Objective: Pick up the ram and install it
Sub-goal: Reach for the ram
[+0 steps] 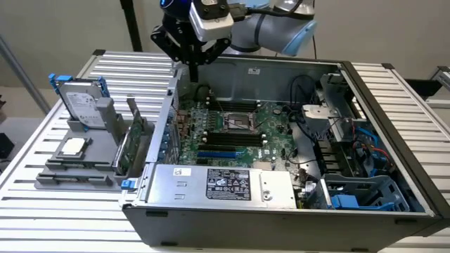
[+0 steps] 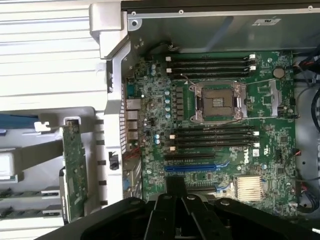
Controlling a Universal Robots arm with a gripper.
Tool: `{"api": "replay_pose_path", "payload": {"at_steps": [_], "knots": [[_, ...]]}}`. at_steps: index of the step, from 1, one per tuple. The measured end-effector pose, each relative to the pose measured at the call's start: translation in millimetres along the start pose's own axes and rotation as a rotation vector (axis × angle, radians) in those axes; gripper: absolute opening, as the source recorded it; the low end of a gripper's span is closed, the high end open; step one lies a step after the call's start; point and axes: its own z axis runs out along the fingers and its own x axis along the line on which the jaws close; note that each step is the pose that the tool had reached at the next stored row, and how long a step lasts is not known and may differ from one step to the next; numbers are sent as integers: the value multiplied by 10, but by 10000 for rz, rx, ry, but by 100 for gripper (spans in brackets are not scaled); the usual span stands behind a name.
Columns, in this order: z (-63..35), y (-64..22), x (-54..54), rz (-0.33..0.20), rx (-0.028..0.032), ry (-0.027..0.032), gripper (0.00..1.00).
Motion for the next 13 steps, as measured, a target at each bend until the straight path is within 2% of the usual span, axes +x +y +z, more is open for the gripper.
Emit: {"api": "replay_pose_path", "payload": {"at_steps": [13], "knots": [[-25, -292, 573, 0, -1, 0, 0]]}}
